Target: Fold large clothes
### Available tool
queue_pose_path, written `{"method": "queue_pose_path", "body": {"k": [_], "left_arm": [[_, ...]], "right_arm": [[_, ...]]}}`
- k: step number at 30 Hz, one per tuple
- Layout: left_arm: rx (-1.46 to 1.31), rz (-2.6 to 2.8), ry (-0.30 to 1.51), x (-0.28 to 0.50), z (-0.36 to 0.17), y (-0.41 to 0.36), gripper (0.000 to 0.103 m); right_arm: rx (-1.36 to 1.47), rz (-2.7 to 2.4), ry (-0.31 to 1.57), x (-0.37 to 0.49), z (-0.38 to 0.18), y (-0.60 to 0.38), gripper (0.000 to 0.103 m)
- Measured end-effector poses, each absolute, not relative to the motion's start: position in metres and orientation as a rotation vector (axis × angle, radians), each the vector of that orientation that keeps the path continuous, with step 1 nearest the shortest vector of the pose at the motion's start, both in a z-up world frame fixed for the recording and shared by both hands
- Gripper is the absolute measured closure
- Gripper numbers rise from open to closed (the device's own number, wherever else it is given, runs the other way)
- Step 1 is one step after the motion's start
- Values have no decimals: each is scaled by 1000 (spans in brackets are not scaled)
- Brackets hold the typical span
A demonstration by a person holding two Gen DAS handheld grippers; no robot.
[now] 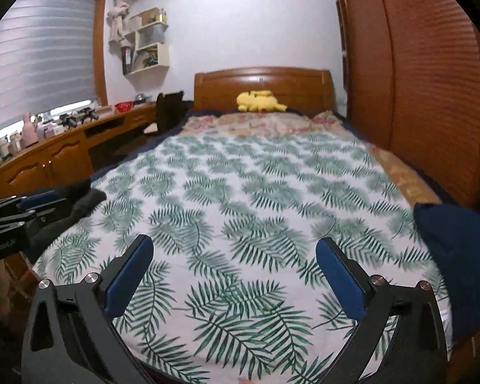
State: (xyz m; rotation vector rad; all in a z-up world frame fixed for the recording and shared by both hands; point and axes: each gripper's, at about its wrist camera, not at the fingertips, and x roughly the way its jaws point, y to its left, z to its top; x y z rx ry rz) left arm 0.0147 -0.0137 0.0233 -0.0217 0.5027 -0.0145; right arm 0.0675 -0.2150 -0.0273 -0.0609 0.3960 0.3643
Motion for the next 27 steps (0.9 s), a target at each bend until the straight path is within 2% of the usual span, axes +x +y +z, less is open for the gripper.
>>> {"method": "queue_pose_path", "body": {"k": [10,27], "left_arm": [[-49,14,428,-14,48,1,61],[-59,38,432,-19,40,9,61]], "right_arm": [[-66,334,292,37,3,-213,0],[-54,321,296,38,-1,-216,0]]}}
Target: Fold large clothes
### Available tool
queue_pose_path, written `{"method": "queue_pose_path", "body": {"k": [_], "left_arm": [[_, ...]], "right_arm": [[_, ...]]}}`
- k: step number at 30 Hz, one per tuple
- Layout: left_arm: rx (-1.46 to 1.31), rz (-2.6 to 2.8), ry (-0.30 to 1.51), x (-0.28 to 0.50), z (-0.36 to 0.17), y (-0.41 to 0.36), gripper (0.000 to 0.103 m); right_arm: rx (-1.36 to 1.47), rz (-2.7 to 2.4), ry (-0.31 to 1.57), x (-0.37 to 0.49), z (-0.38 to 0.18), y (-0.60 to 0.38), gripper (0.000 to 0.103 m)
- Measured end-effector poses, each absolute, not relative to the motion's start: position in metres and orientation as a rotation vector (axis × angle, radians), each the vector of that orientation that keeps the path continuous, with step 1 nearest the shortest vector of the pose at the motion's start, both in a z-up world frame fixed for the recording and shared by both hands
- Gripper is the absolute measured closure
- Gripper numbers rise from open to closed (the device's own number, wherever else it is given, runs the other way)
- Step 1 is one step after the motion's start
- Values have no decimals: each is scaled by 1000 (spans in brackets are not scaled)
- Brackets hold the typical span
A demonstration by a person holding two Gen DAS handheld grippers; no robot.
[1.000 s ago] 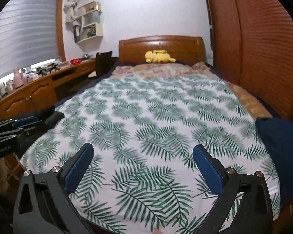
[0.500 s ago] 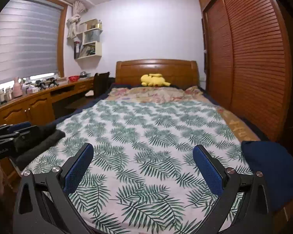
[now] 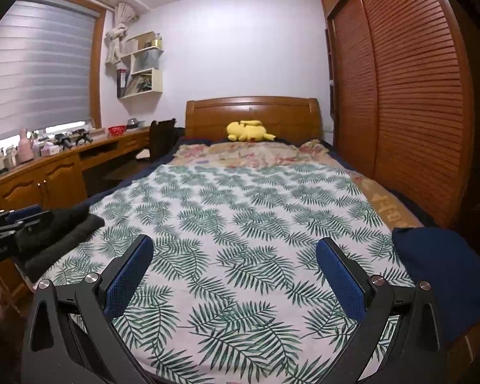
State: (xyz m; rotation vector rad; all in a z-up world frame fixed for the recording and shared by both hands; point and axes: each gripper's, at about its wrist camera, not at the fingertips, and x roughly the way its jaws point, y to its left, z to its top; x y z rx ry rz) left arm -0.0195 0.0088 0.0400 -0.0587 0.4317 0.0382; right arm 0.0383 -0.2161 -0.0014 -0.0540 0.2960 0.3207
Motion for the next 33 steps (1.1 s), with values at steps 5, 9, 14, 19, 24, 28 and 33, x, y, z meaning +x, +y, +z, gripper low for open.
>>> {"method": "queue_pose_path", "body": {"k": [5,9,14,19,24,28,33], "left_arm": [[-56,38,429,-21,40,6,61],[-58,37,431,-22,39,5,61],[-57,36,430,-22,39,5,61],[-55,33,427,-23,39,4,61],[-54,32,427,-24,39,3,61],[-54,32,426,-24,39,2,60],[-53,34,426,-24,39,2,60]], "right_arm": [[-51,326,296,37,-2,-217,0],[-51,327,296,37,-2,-217,0],[-51,326,296,37,-2,-217,0],[-51,327,296,37,-2,-218,0],[-51,326,295,37,-2,-218,0],[-49,327,294,36,-2,-218,0],[-50,327,295,36,-2,-218,0]]}}
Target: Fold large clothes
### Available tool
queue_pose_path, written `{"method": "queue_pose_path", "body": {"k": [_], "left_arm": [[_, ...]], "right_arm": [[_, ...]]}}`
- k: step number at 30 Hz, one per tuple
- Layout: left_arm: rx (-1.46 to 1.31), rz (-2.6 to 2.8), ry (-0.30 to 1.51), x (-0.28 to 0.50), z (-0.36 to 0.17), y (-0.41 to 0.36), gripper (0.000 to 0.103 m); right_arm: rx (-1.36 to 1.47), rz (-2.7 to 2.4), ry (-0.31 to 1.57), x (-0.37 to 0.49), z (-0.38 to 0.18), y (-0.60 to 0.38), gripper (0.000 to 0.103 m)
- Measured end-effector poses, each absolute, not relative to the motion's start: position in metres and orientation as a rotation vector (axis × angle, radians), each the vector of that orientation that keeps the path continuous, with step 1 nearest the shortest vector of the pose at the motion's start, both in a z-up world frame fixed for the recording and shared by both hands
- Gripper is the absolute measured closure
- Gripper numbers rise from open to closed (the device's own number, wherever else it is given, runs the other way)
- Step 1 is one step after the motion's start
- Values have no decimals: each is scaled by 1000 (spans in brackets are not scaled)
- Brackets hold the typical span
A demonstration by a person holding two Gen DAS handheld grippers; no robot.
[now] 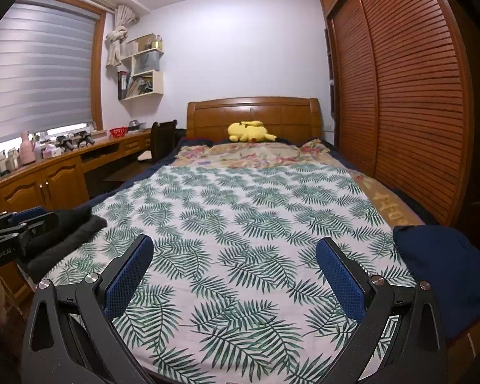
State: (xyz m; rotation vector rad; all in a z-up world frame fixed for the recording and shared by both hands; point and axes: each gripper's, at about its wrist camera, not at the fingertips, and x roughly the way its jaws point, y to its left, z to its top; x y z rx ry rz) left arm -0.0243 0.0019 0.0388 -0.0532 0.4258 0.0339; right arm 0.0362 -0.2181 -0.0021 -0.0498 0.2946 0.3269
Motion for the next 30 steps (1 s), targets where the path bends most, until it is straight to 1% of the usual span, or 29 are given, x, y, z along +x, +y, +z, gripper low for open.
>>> {"method": "queue_pose_path", "body": {"k": [30], "left_arm": [[-53,35,427,-25,39,-3,60]], "right_arm": [[-42,332,289,33,-1,-217,0]]}}
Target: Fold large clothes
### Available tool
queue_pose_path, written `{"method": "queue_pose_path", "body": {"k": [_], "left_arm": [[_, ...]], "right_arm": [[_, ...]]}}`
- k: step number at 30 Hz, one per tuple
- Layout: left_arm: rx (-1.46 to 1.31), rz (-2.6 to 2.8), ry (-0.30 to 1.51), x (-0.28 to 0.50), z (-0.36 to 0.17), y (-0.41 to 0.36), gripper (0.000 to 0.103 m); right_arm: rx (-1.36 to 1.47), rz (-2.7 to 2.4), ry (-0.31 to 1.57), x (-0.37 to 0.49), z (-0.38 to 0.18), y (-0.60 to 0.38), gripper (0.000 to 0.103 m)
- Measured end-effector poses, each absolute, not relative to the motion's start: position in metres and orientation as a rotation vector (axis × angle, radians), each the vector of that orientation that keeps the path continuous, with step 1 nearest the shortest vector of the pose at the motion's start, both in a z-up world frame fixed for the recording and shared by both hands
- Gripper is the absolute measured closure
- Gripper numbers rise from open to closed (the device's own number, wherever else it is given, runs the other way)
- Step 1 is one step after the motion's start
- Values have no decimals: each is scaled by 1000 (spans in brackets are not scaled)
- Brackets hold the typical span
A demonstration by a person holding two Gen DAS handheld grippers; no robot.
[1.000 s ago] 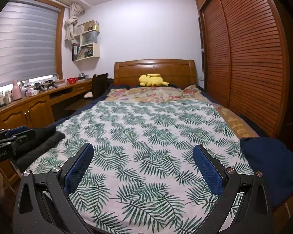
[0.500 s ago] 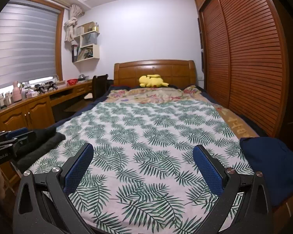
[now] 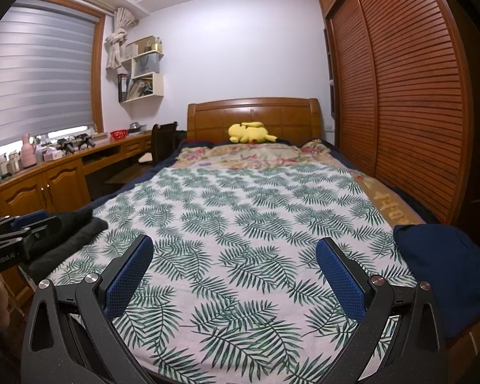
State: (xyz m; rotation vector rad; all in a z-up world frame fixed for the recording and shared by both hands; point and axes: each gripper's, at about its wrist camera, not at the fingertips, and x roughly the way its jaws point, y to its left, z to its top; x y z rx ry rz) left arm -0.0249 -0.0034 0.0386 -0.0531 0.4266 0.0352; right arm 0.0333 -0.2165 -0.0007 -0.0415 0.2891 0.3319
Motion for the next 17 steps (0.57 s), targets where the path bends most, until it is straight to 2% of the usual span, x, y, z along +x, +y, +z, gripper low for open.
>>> {"method": "queue_pose_path", "body": {"k": [17], "left_arm": [[-55,28,425,-24,39,-5,60]], "right_arm": [[-38,332,289,32,-1,-217,0]]}}
